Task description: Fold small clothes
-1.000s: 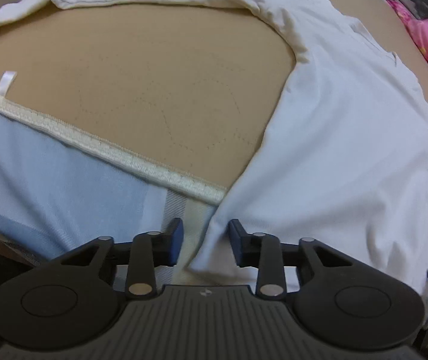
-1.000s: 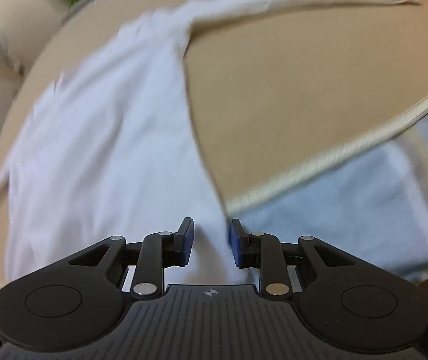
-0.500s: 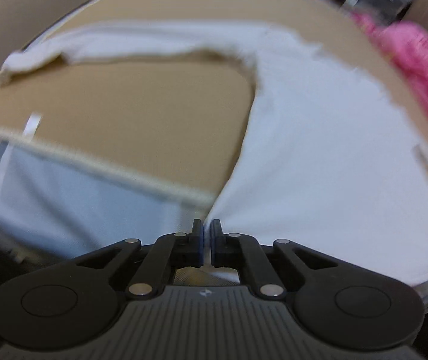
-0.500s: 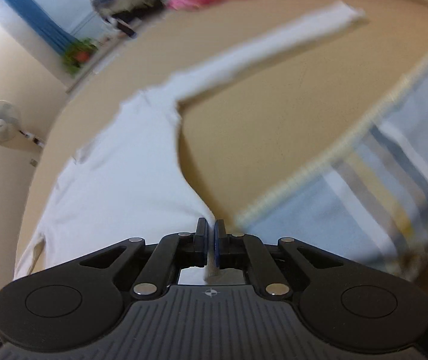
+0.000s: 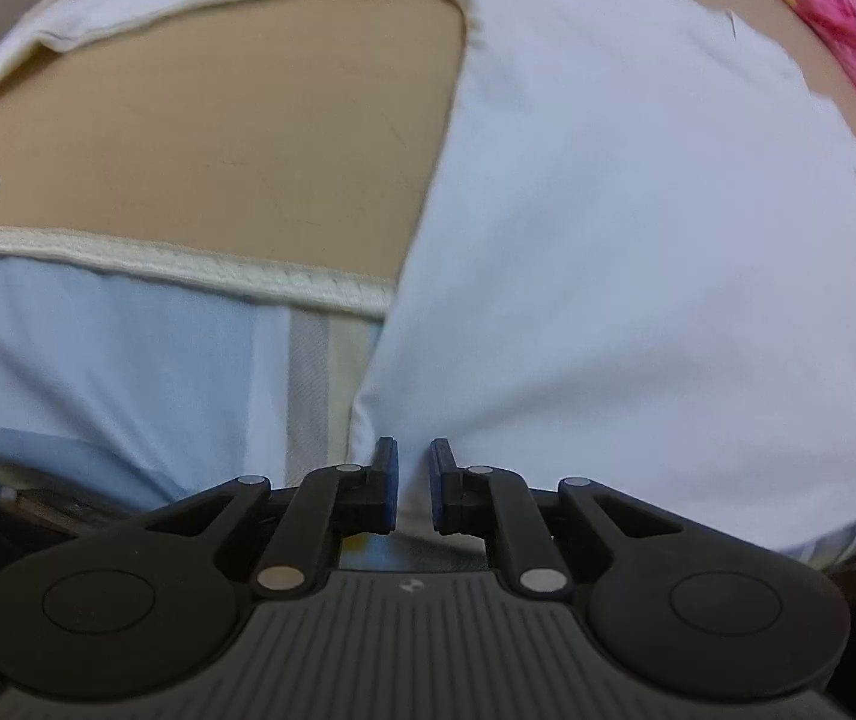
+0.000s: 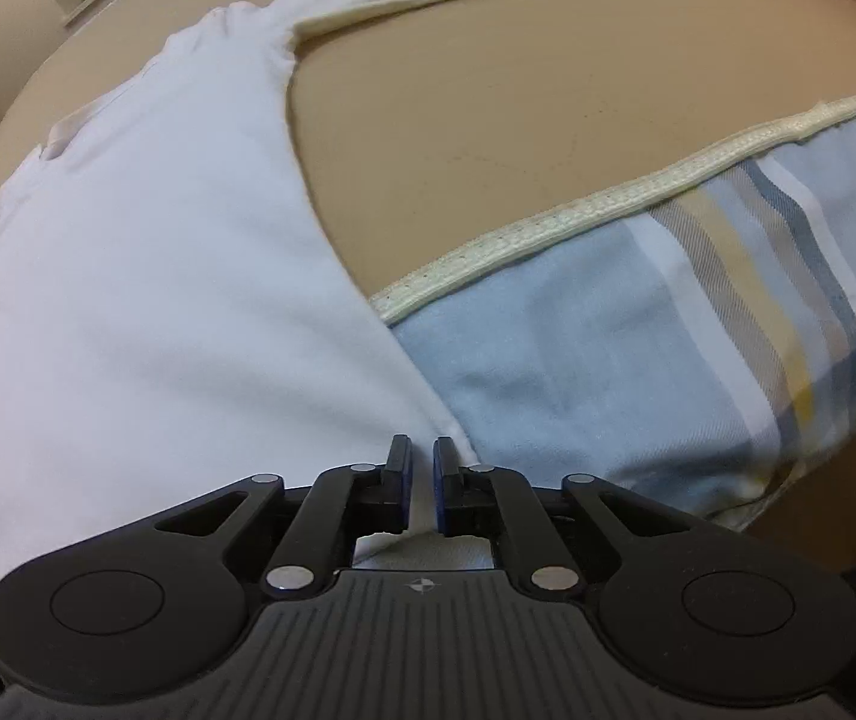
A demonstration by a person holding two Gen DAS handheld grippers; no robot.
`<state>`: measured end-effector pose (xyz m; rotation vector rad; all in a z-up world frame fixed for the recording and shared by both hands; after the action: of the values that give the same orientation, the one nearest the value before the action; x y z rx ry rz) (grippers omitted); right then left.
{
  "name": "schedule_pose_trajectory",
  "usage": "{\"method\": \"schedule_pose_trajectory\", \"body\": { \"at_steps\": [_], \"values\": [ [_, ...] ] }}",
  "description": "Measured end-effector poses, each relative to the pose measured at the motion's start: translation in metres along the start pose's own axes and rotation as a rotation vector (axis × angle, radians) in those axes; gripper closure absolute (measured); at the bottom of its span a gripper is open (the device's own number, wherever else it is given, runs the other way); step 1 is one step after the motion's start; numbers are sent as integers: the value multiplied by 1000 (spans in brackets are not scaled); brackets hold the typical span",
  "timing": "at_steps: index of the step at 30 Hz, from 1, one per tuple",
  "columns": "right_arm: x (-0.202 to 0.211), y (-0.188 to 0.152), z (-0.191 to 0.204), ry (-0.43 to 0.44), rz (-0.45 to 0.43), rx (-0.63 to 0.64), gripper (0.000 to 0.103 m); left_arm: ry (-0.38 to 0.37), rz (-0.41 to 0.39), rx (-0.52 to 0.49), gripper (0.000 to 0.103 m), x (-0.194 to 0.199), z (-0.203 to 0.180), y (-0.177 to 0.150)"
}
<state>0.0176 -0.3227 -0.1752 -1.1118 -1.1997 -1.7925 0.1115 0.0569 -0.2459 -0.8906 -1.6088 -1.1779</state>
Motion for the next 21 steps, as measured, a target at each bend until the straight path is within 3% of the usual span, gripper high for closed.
{"method": "schedule_pose_trajectory", "body": {
  "at_steps": [3,5,7,9,11,14,16,19,21],
  "values": [
    [31,13,8,17,-170,34,89,-33,-119,10,81,22,-1,10],
    [43,20,16,34,-248,77,76,-47,-116,30,79,19,0,13],
    [43,21,24,63,-256,93,73,-46,-127,71,80,17,2,21],
    [42,24,29,76,-270,105,73,-59,-236,94,80,38,4,38],
    [54,31,37,67,-340,134,73,-67,-365,136,80,65,17,66],
    [83,61,53,136,-450,157,73,-96,-482,290,79,96,68,111],
    [109,86,57,192,-531,182,73,-113,-501,416,78,101,114,139],
    [142,119,67,207,-643,302,73,-114,-431,568,69,76,183,173],
    [143,137,73,239,-665,355,73,-123,-362,692,50,47,227,184]
  ]
}}
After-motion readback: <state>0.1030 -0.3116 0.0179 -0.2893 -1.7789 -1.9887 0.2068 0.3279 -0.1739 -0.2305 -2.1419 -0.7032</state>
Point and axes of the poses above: each gripper's, at about its wrist camera, not at the fingertips, and x roughly against the way its jaws point, z to its left, y to its top, the point moved 7 cm from there along -x, roughly the way its jaws point, and after that the axes turned 6 degrees about x, right-handed, at the moved point
